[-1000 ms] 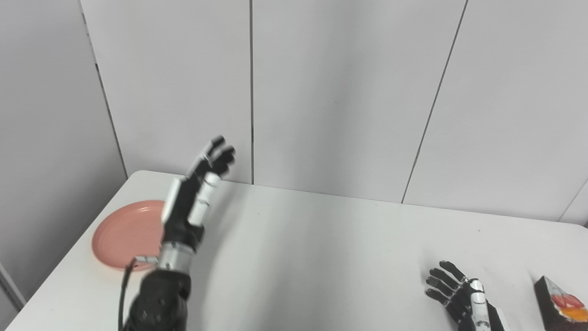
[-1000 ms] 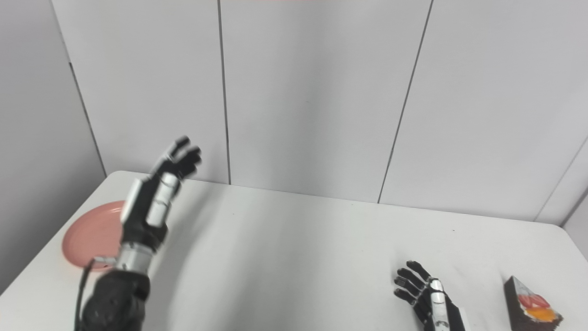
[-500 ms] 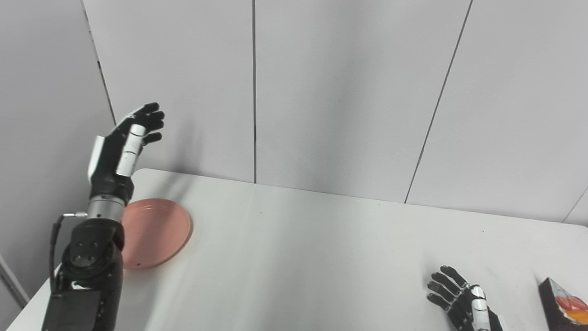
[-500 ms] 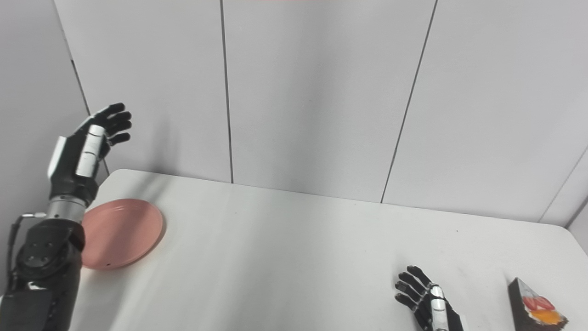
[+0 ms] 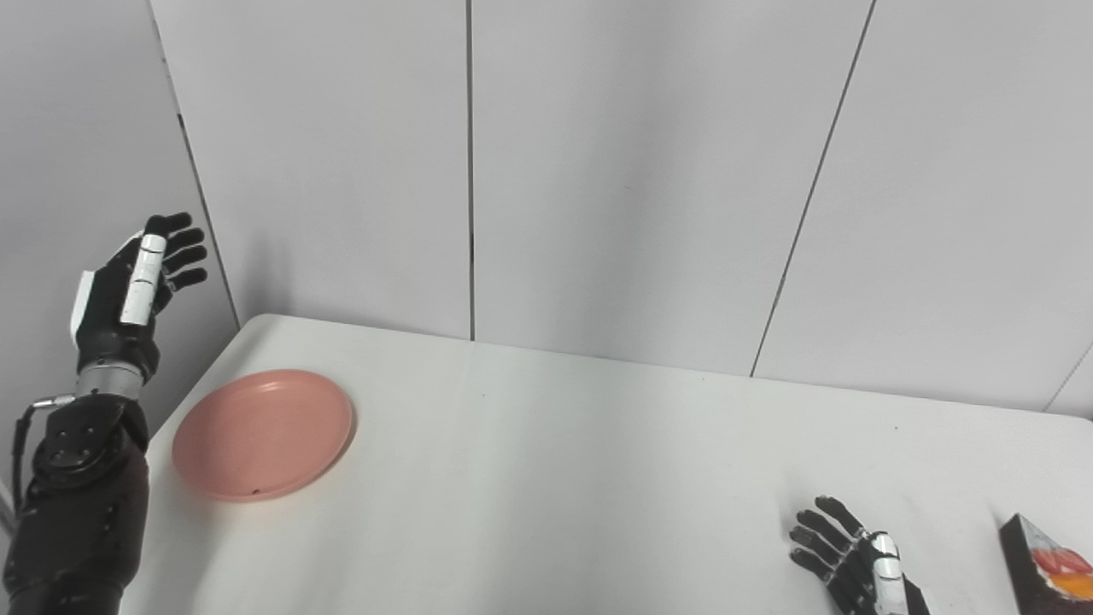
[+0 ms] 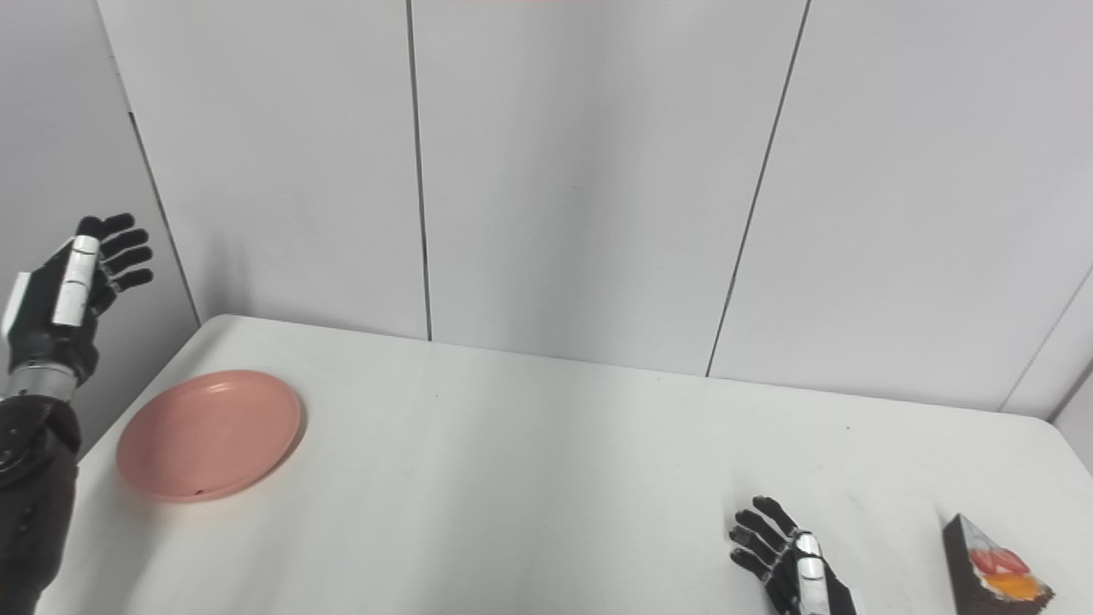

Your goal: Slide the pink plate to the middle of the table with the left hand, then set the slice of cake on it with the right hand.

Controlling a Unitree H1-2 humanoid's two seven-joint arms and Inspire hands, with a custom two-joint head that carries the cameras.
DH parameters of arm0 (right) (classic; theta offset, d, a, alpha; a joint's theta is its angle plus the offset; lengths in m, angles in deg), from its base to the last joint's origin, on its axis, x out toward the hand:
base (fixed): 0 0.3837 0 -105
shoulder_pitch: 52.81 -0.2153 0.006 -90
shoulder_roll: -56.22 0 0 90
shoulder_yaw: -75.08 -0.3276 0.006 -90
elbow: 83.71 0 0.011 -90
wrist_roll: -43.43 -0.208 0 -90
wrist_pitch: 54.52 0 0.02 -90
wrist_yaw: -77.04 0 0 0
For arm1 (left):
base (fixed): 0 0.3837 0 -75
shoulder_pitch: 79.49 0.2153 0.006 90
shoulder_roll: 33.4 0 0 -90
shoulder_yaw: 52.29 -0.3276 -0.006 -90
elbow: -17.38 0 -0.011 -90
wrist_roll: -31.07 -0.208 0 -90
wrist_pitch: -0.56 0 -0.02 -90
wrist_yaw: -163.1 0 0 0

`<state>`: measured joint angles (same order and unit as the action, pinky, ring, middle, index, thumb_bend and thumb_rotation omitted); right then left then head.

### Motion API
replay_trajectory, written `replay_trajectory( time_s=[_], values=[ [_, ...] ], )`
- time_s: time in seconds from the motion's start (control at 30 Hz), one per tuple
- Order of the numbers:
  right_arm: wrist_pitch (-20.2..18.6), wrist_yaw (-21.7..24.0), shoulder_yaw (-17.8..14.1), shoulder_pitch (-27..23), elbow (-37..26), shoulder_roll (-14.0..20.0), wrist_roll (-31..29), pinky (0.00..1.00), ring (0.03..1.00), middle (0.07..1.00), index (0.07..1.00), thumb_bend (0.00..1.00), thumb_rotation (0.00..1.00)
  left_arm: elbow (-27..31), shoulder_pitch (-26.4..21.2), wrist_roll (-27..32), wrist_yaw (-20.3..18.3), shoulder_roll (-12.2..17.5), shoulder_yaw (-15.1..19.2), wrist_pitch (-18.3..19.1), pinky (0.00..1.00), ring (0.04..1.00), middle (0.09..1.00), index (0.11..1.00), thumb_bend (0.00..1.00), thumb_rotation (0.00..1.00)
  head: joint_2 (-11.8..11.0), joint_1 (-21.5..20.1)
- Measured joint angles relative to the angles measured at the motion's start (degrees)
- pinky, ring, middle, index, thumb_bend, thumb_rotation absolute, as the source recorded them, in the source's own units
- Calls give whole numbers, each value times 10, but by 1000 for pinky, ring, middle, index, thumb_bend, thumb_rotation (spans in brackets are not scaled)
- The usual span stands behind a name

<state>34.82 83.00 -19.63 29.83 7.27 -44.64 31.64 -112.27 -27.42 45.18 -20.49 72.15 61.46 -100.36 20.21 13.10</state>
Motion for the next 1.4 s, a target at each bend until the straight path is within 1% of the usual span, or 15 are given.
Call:
replay_trajectory(
  time_s=[0.07, 0.17, 0.2, 0.3, 0.37, 0.43, 0.5, 0.6, 0.67, 0.7, 0.8, 0.87, 1.0, 1.23, 1.4],
  values=[
    [-2, 1, 1, 1, -2, 0, -2, 771, 778, 782, 812, 604, 970, -53, -1, 8, -12, 5, 0, -20, 686, 761, 763, 740, 799, 800, 0, 0],
    [-3, 1, 2, 2, -2, 0, -2, 763, 777, 781, 819, 591, 985, -98, -5, 24, -25, 6, 1, -27, 714, 765, 772, 764, 819, 794, 2, -2],
    [-4, 1, 2, 1, -3, 1, -1, 757, 773, 779, 819, 586, 988, -112, -7, 28, -29, 6, 2, -29, 716, 764, 770, 760, 822, 796, 3, -3],
    [-7, 0, 2, 2, -5, 2, 0, 746, 762, 771, 804, 607, 957, -150, -10, 40, -34, 6, 7, -34, 714, 771, 770, 764, 806, 806, 5, -4],
    [-11, 0, 2, 3, -11, 2, -2, 749, 763, 769, 801, 623, 943, -163, -10, 49, -36, 6, 9, -34, 713, 771, 770, 767, 790, 802, 8, -6],
    [-15, -1, 1, 5, -14, 2, -3, 752, 765, 771, 805, 630, 943, -166, -10, 52, -41, 6, 9, -34, 728, 778, 772, 778, 786, 794, 8, -6],
    [-19, -1, 1, 5, -15, 2, -4, 755, 767, 773, 808, 620, 952, -166, -9, 53, -44, 5, 7, -34, 692, 768, 770, 778, 781, 797, 12, -11],
    [-20, 0, 1, 5, -15, 2, -6, 744, 762, 769, 810, 628, 977, -157, -1, 51, -42, 2, -2, -34, 677, 761, 767, 776, 780, 778, 13, -11],
    [-20, 0, 1, 5, -15, 2, -5, 743, 759, 764, 817, 635, 986, -157, 2, 49, -38, -3, -7, -33, 664, 746, 752, 754, 764, 775, 15, -12],
    [-20, 0, 2, 5, -15, 2, -5, 742, 758, 763, 818, 635, 990, -157, 4, 48, -35, -7, -9, -33, 672, 754, 755, 751, 761, 777, 17, -14],
    [-20, 0, 2, 5, -15, 2, -5, 744, 755, 760, 815, 633, 995, -152, 9, 48, -32, -19, -16, -26, 686, 761, 753, 722, 788, 763, 18, -15],
    [-20, 1, 1, 4, -14, 2, -5, 741, 752, 760, 813, 626, 999, -147, 10, 46, -32, -23, -23, -26, 681, 764, 764, 728, 782, 777, 20, -17],
    [-20, 1, 1, 4, -13, 2, -5, 720, 738, 753, 803, 635, 992, -128, 15, 34, -33, -29, -45, -18, 674, 768, 765, 735, 824, 763, 24, -20],
    [-20, 2, 0, 4, -12, 3, -6, 709, 732, 752, 803, 645, 971, -96, 28, 33, -41, -50, -64, -10, 663, 760, 763, 738, 819, 756, 27, -25],
    [-19, 4, 0, 3, -10, 4, -7, 709, 737, 755, 791, 645, 958, -86, 29, 36, -55, -61, -73, -2, 684, 760, 764, 727, 810, 767, 29, -28]
  ],
)
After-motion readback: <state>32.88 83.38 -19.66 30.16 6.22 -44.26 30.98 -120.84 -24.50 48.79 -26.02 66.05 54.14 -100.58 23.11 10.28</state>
